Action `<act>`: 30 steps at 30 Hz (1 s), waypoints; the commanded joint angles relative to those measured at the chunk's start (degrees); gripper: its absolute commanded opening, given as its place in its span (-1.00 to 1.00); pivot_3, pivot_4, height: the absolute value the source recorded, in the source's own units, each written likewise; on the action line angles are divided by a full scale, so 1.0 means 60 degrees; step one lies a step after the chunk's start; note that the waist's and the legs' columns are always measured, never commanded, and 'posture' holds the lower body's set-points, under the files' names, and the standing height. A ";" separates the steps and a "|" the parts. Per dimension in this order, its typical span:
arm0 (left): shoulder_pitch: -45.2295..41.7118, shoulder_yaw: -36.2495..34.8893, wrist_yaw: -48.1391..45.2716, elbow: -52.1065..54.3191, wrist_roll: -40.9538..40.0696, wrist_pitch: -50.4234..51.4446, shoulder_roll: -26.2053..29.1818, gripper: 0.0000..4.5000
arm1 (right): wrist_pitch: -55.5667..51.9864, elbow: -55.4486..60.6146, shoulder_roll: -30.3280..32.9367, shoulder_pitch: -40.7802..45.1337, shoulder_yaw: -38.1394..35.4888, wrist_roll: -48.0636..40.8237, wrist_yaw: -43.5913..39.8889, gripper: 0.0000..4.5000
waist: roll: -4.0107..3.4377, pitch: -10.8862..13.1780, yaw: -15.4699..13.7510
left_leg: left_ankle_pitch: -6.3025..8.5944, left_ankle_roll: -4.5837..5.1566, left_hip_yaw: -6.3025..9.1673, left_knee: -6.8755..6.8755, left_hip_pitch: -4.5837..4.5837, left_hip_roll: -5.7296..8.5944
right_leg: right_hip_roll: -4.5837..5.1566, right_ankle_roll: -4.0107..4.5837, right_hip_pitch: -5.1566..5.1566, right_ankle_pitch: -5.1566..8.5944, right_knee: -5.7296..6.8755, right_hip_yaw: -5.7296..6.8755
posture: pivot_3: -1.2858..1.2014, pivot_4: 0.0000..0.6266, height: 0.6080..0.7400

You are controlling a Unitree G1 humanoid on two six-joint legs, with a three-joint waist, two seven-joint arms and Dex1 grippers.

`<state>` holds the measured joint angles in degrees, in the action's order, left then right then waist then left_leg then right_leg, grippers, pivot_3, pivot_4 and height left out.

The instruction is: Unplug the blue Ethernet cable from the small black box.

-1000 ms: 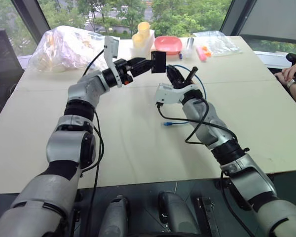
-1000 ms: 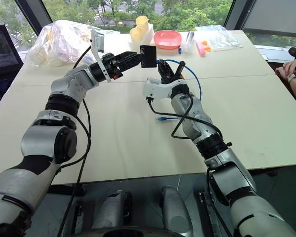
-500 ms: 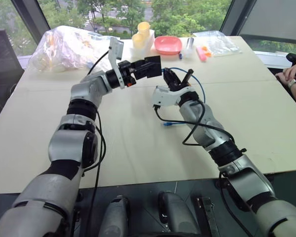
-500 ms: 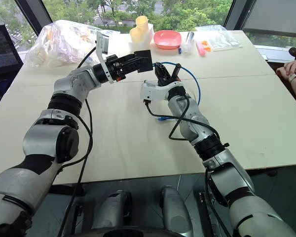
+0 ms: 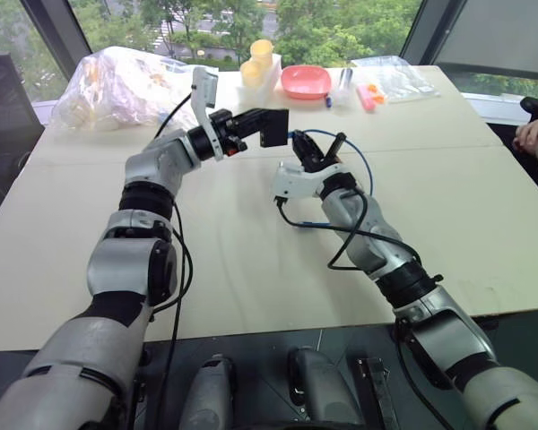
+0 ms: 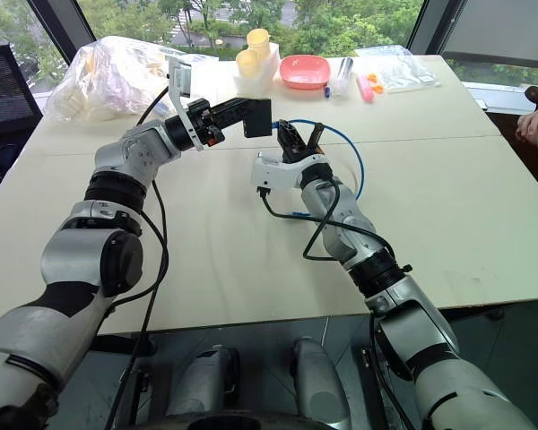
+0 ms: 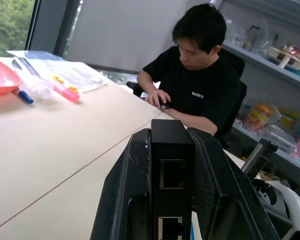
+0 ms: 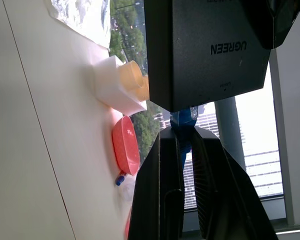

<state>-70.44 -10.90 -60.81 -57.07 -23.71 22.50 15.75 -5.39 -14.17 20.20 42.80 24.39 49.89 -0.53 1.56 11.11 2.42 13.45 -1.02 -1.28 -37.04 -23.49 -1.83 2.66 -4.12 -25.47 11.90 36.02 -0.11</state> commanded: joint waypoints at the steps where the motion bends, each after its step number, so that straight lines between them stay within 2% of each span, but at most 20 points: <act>1: 0.0036 0.0275 -0.0147 0.0403 0.0226 0.0216 -0.0003 -0.78 | 0.0046 0.0542 -0.0025 0.0205 -0.0123 0.0099 0.0059 -1.00 | 0.0000 0.0000 0.0001 | 0.0000 0.0000 0.0000 0.0000 0.0000 0.0000 | 0.0000 0.0000 0.0000 0.0000 0.0000 0.0000 | 0.03 -0.52 1.00; 2: 0.0066 0.0278 -0.0182 0.0442 0.0249 0.0248 -0.0007 -0.78 | 0.0054 0.0546 -0.0022 0.0208 -0.0133 0.0088 0.0056 -1.00 | 0.0000 0.0000 0.0002 | 0.0000 0.0000 0.0000 0.0000 0.0000 0.0000 | 0.0000 0.0000 0.0000 0.0000 0.0000 0.0000 | 0.03 -0.52 1.00; 7: 0.0144 0.0166 -0.0483 0.0505 0.0164 0.0295 0.0157 -0.78 | 0.0278 0.1053 -0.0032 -0.0217 -0.0676 -0.0795 -0.0119 0.00 | 0.0000 0.0000 -0.0001 | 0.0000 0.0000 0.0000 0.0000 0.0000 0.0000 | 0.0000 0.0000 0.0000 0.0000 0.0001 0.0000 | 0.03 -0.52 1.00; 9: 0.0026 -0.0054 -0.0741 0.0262 -0.0010 0.0493 0.0344 -0.78 | 0.0260 0.1722 -0.0577 -0.0877 -0.1521 -0.2851 -0.0954 0.42 | 0.0003 -0.0002 -0.0002 | 0.0000 0.0000 0.0000 0.0000 0.0000 0.0000 | 0.0000 0.0000 0.0000 0.0000 0.0001 -0.0001 | 0.03 -0.52 1.00; 10: -0.0056 -0.0204 -0.0931 0.0079 -0.0133 0.0638 0.0472 -0.78 | -0.0335 0.2330 -0.1140 -0.1361 -0.2099 -0.4507 -0.1872 0.66 | 0.0003 -0.0002 0.0011 | 0.0000 0.0000 0.0003 0.0001 0.0000 -0.0001 | -0.0002 -0.0002 0.0003 0.0001 0.0000 0.0001 | 0.03 -0.52 1.00; 12: -0.0225 -0.0476 -0.1158 -0.0312 -0.0323 0.0818 0.0701 -0.78 | -0.1972 0.3566 -0.2205 -0.2108 -0.3137 -0.7542 -0.3359 0.66 | 0.0005 -0.0003 0.0036 | 0.0001 0.0001 0.0010 0.0004 0.0006 -0.0004 | -0.0005 -0.0004 0.0007 0.0002 0.0004 0.0004 | 0.03 -0.52 1.00; 14: -0.0408 -0.0791 -0.1535 -0.0682 -0.0578 0.1200 0.0951 -0.78 | -0.4067 0.5001 -0.2976 -0.2726 -0.4265 -1.0699 -0.4256 0.66 | 0.0004 -0.0003 0.0011 | 0.0005 0.0010 0.0018 0.0002 0.0013 -0.0012 | -0.0013 -0.0005 0.0011 0.0002 0.0013 0.0009 | 0.03 -0.52 1.00; 16: -0.0579 -0.1087 -0.1883 -0.0939 -0.0835 0.1591 0.1144 -0.78 | -0.5786 0.5771 -0.3371 -0.2913 -0.5329 -1.3144 -0.4351 0.66 | 0.0000 0.0000 -0.0001 | 0.0005 0.0009 0.0027 -0.0005 0.0010 -0.0016 | -0.0010 -0.0004 0.0013 0.0001 0.0020 0.0024 | 0.03 -0.52 1.00; 19: -0.0779 -0.1468 -0.2703 -0.1055 -0.1275 0.2425 0.1423 -0.78 | -0.7026 0.5819 -0.3744 -0.2674 -0.6545 -1.5540 -0.3752 0.66 | 0.0000 0.0000 -0.0034 | 0.0005 0.0009 0.0026 -0.0017 0.0007 -0.0014 | 0.0003 0.0002 0.0022 -0.0003 0.0015 0.0026 | 0.03 -0.52 1.00; 25: -0.0571 -0.1197 -0.4051 -0.0024 -0.1648 0.4281 0.1630 -0.78 | -0.7009 0.5140 -0.4355 -0.2127 -0.7085 -1.7328 -0.3054 0.66 | -0.0001 0.0000 -0.0015 | 0.0005 0.0009 0.0028 -0.0009 0.0017 -0.0013 | -0.0001 0.0011 0.0025 -0.0005 0.0013 0.0026 | 0.03 -0.52 1.00; 30: -0.0142 -0.1304 -0.3865 0.1202 -0.2186 0.5579 0.1594 -0.78 | -0.6632 0.4889 -0.4441 -0.1856 -0.6755 -1.7675 -0.2993 0.66 | -0.0002 0.0001 0.0022 | 0.0007 0.0013 0.0026 0.0001 0.0010 -0.0014 | -0.0005 0.0004 0.0014 -0.0002 0.0013 0.0022 | 0.03 -0.52 1.00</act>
<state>-71.40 -18.09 -84.11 -53.31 -34.57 53.84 24.77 -46.65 14.31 -6.10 30.36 -17.07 -54.46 -18.47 1.55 11.11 2.55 13.50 -0.94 -1.12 -37.03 -23.43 -1.92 2.63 -4.10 -25.39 11.89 36.11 0.02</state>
